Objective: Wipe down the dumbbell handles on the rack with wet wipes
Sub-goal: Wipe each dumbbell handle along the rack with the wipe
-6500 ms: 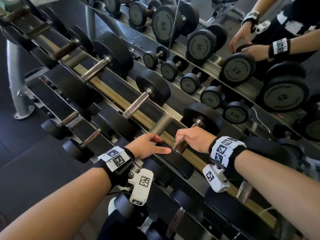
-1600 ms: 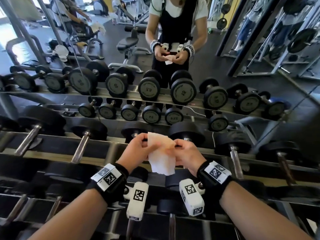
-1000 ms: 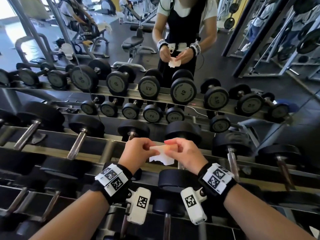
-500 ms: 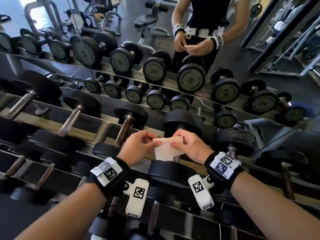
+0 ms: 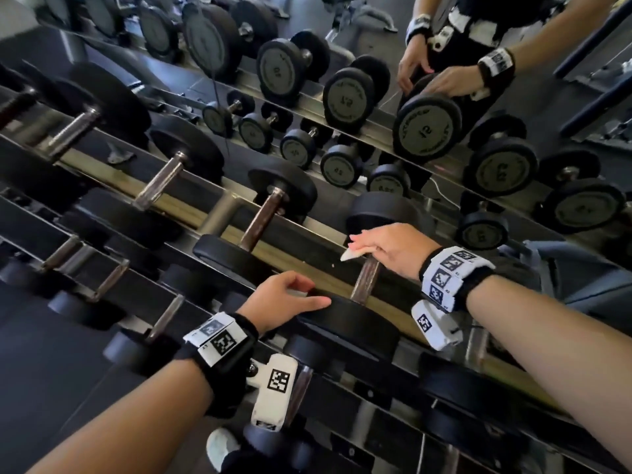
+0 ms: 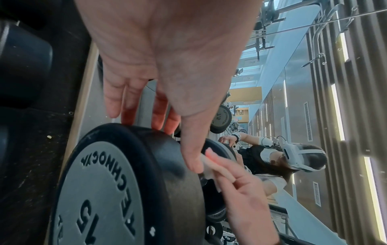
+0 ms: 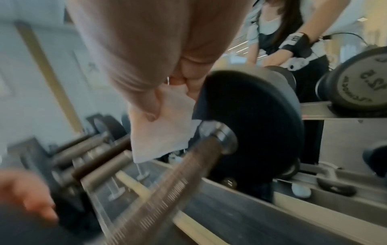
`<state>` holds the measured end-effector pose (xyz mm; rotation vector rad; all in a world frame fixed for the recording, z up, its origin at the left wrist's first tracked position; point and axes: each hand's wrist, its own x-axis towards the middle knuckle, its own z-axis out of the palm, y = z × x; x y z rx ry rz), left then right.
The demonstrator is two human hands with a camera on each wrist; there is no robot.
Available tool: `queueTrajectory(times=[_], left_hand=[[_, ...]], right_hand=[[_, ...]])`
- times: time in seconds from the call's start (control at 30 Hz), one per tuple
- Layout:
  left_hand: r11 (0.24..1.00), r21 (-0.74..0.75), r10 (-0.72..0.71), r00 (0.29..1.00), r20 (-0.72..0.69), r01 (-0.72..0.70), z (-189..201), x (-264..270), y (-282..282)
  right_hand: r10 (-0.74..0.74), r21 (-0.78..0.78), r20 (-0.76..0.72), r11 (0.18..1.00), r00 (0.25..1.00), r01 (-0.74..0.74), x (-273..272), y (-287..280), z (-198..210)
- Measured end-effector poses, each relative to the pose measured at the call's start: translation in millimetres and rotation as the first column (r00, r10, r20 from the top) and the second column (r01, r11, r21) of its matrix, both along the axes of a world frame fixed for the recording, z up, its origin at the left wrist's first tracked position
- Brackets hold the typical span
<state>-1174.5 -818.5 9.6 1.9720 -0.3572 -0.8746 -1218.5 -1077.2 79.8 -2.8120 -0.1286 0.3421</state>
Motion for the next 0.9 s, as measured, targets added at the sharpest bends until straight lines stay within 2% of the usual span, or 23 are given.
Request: queueTrajectory(times=[0.1, 0.3, 0.4, 0.6, 0.7, 0.83, 0.9], left_hand=[[1.000, 0.024, -0.015, 1.000, 0.015, 0.015, 0, 1, -1], [0.996, 0.072, -0.055, 0.998, 0.026, 0.053, 10, -1, -2], [0.991, 0.119, -0.064, 0.995, 0.082, 0.054, 17, -1, -5], [0.983, 0.179, -0.065, 0.989, 0.132, 0.041, 21, -7, -11], [0.972, 0.223, -0.096, 0.989, 0.109, 0.069, 24, -3, -14], [0.958, 0.265, -0.142, 0.984, 0.108, 0.109, 27, 2, -17], [0.959, 0.265, -0.137, 0.984, 0.114, 0.103, 27, 0, -18]], right_hand=[[0.070, -0.103, -0.148, 0.991, 0.987, -0.086, -9, -3, -11], [0.218, -0.175, -0.132, 0.955, 0.967, -0.240, -27, 3, -15], [0.183, -0.179, -0.110, 0.963, 0.977, -0.200, -32, 10, -16], [0.314, -0.125, -0.225, 0.930, 0.922, -0.347, -48, 19, -21], [0.266, -0.197, -0.173, 0.934, 0.948, -0.298, -39, 9, -13], [0.096, -0.309, -0.119, 0.942, 0.988, -0.129, -24, -4, -11], [0.059, -0.242, -0.142, 0.966, 0.988, -0.093, -35, 1, -16]])
